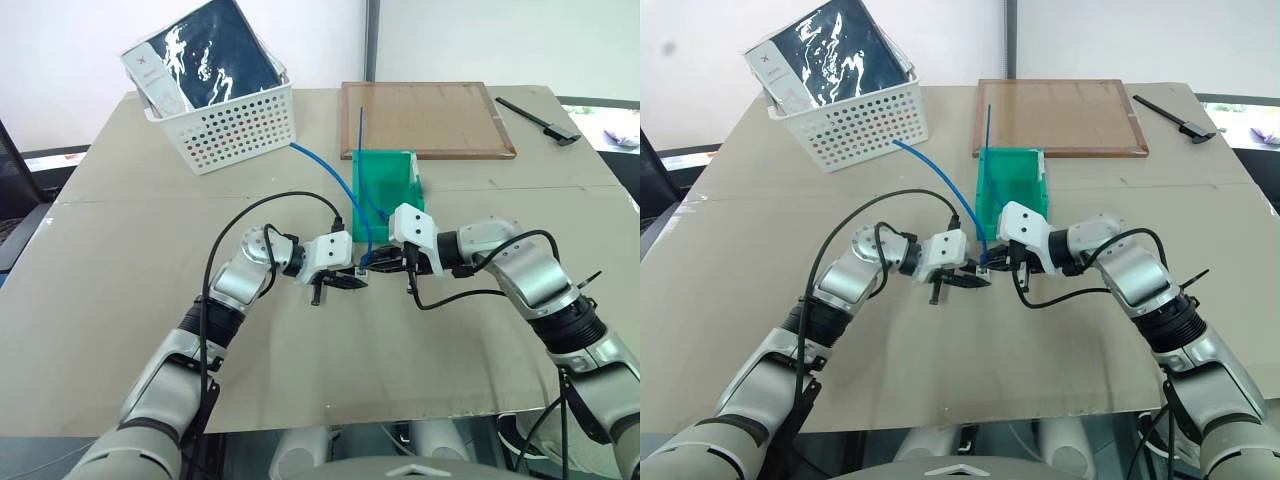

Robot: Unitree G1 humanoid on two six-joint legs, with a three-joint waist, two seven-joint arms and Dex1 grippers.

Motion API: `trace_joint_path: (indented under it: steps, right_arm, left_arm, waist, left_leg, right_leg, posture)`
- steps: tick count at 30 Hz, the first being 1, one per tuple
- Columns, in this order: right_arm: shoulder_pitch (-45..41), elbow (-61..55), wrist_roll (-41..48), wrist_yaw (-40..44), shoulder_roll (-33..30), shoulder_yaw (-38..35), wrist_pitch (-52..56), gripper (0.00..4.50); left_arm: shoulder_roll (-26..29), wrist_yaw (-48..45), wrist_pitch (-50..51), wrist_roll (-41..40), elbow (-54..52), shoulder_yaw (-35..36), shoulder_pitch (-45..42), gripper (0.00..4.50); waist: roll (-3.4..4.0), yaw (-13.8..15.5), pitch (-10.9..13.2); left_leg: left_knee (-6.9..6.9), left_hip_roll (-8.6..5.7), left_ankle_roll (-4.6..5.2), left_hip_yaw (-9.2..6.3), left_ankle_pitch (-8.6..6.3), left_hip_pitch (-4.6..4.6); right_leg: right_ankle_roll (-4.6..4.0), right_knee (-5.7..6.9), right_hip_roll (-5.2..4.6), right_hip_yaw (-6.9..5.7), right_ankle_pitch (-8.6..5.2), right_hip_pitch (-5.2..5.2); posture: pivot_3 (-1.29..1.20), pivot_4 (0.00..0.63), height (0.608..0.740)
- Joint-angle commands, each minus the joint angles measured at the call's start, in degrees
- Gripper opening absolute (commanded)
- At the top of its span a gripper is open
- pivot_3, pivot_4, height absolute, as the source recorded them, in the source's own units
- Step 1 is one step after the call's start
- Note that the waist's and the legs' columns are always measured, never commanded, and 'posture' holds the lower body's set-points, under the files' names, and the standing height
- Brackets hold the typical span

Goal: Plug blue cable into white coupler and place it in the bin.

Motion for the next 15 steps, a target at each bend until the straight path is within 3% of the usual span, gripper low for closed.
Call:
trace_joint_path:
  steps: [1,15]
  right_arm:
    - [-0.2,0.0,-2.3,1.0,-1.3,1.2,0.7,0.00]
    - [-1.7,1.8,-6.6,2.0,0.4,5.2,1.7,0.00]
  left_arm:
    - [-0.9,-0.3,-0.5,0.6,0.0,-1.0,-0.3,0.36]
    - [-1.5,0.0,-0.3,0.7,-0.4,-1.1,0.1,0.36]
  waist:
    - [0.00,0.0,0.0]
    - [0.01,0.0,0.0]
  left_leg:
    - [0.01,0.00,0.00,0.00,0.00,0.02]
    - [0.02,-0.03,0.00,-0.05,0.00,0.08]
  right_leg:
    - [0.00,0.00,0.00,0.00,0.00,0.03]
    - [0.00,0.00,-0.03,-0.04,0.00,0.11]
  posture:
    - [0.00,0.150,0.740]
    - [0.00,0.150,0.740]
